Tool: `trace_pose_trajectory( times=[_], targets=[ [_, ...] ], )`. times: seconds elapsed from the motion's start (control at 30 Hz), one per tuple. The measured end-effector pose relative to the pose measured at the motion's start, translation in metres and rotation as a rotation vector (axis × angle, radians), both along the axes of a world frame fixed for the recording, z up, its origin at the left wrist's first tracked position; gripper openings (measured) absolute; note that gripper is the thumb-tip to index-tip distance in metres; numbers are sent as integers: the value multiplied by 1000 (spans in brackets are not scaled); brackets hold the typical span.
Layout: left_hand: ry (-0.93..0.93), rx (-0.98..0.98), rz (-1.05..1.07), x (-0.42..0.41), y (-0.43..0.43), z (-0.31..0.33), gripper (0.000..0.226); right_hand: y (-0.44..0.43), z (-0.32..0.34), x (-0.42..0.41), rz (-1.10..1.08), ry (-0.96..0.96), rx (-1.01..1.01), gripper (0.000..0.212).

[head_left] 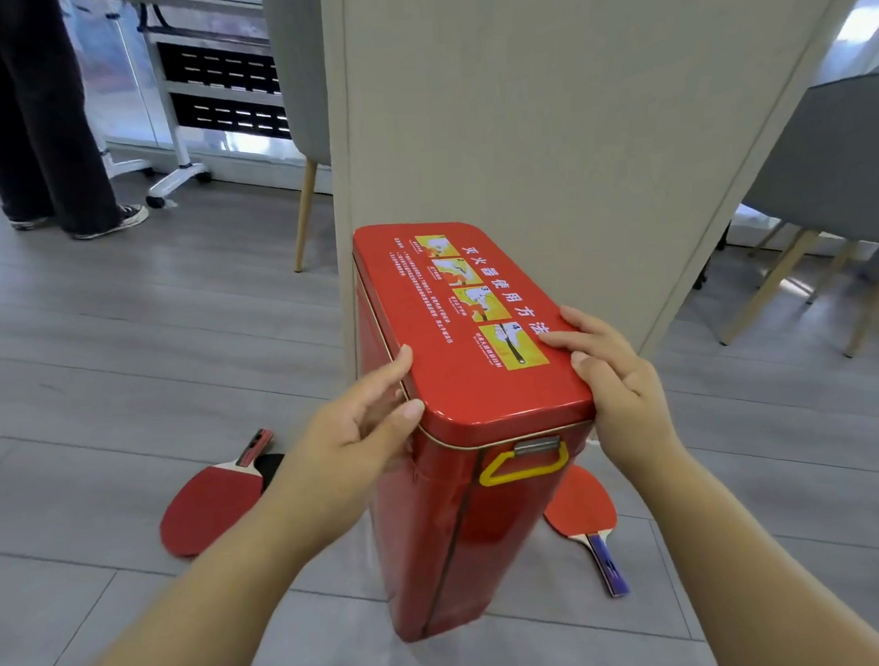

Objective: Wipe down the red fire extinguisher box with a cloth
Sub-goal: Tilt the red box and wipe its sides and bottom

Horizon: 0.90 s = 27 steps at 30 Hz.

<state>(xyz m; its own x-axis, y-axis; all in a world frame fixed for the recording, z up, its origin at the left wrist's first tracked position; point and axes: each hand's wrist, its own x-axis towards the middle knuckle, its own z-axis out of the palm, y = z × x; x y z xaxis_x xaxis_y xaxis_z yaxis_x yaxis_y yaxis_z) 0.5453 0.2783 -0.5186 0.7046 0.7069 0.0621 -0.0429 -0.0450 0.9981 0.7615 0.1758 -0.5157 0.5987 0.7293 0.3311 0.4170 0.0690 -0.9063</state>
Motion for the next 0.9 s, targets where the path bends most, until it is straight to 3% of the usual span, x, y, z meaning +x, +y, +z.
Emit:
trace_pose_trajectory(
  times=[0.27,0.57,0.9],
  targets=[
    [81,133,38,8,-28,-3,117,-4,6,-18,-82,181,-5,29],
    [45,180,49,3,-5,-11,102,-17,4,-48,-176,224,-15,30],
    [28,195,-16,-43,57,-2,100,-4,-8,-115,-23,250,-18,32]
  ],
)
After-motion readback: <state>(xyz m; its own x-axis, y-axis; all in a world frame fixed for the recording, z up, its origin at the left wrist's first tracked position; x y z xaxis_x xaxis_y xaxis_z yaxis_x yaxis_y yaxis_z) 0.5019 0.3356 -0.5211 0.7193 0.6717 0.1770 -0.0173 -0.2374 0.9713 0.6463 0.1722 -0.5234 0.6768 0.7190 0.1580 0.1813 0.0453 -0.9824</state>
